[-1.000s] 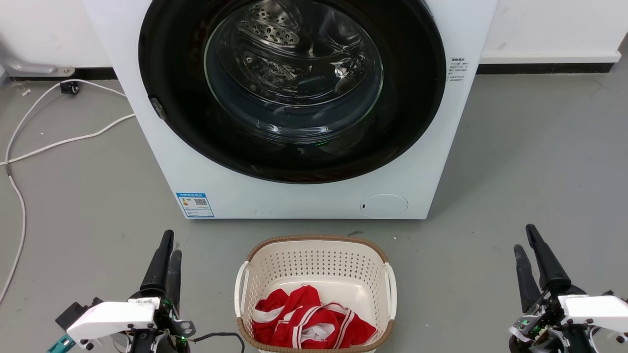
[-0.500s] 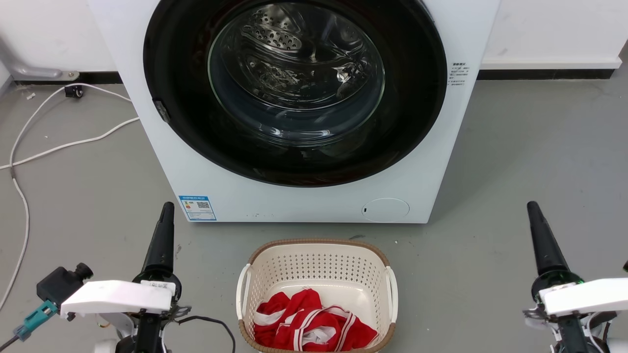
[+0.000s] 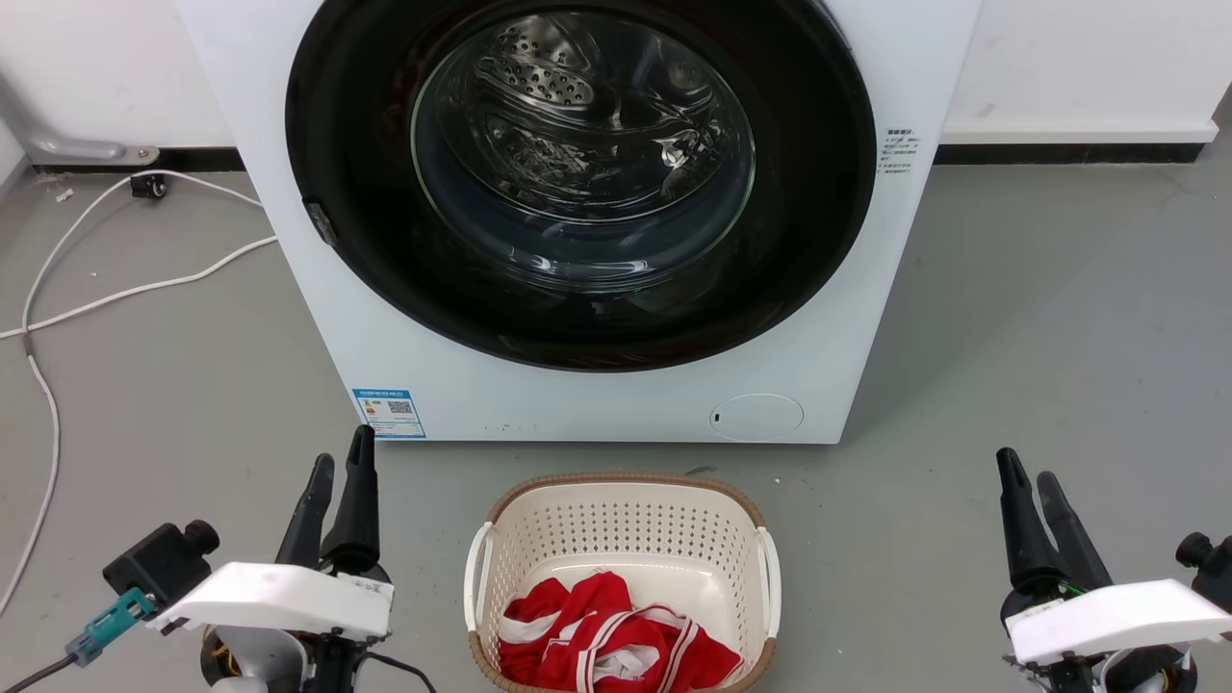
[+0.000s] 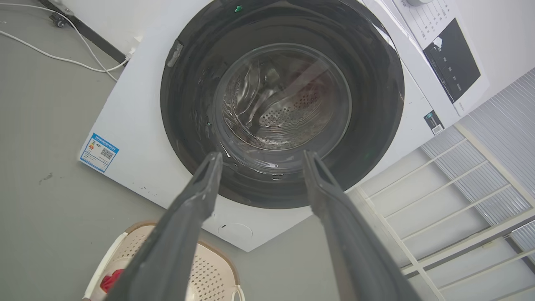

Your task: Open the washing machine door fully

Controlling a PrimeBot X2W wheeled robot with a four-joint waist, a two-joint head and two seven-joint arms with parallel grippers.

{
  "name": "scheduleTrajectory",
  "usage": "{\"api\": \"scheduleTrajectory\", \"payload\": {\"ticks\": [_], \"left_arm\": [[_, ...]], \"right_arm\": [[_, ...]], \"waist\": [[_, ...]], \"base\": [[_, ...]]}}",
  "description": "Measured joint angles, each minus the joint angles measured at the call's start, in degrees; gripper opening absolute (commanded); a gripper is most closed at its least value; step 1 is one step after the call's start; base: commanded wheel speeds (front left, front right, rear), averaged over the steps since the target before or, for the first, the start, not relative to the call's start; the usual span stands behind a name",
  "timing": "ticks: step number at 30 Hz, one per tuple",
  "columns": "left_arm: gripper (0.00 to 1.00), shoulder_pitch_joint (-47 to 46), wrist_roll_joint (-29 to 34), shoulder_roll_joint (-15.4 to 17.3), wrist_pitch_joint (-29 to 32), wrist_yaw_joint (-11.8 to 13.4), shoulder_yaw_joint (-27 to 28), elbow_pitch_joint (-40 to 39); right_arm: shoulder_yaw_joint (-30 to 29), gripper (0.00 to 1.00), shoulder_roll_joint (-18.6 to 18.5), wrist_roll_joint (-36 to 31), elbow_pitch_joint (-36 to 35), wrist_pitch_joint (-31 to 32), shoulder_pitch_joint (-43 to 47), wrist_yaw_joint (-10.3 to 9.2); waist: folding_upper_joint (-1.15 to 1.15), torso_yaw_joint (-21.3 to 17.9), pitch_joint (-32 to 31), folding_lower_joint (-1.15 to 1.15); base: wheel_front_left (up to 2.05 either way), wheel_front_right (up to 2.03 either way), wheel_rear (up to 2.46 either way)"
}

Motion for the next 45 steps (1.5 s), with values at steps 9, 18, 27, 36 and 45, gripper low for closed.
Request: {"api": "scheduleTrajectory", "payload": {"ticks": [9,18,27,36,45], "left_arm": [[1.00,0.6,7.0,1.3,-1.6,1.6,-1.9,-0.3],[1.00,0.7,13.0,1.8,-3.3,2.6,-2.8,-0.9],[1.00,1.1,19.2,2.0,-5.1,3.6,-3.2,-1.2],[1.00,1.7,24.7,1.8,-6.4,4.1,-3.4,-1.6],[1.00,2.1,29.7,1.6,-7.6,4.1,-3.7,-1.9]], "right_arm": [[-0.2,1.00,0.1,-7.0,0.9,-1.8,0.0,0.00],[-0.1,1.00,0.2,-13.3,0.8,-3.4,0.4,0.00],[0.3,1.00,0.2,-20.2,0.5,-5.1,0.9,0.00],[0.6,1.00,0.2,-25.6,0.4,-6.2,1.0,0.00],[1.0,1.00,0.2,-30.5,0.7,-6.9,1.2,0.01]], "waist": [[0.00,0.1,-0.3,0.00],[0.00,0.3,-0.6,0.00],[0.00,0.5,-0.9,0.00],[0.00,0.6,-1.0,0.00],[0.00,0.5,-1.2,-0.01]], "base": [[0.00,0.00,0.00],[0.00,0.00,0.00],[0.00,0.00,0.00],[0.00,0.00,0.00],[0.00,0.00,0.00]]}}
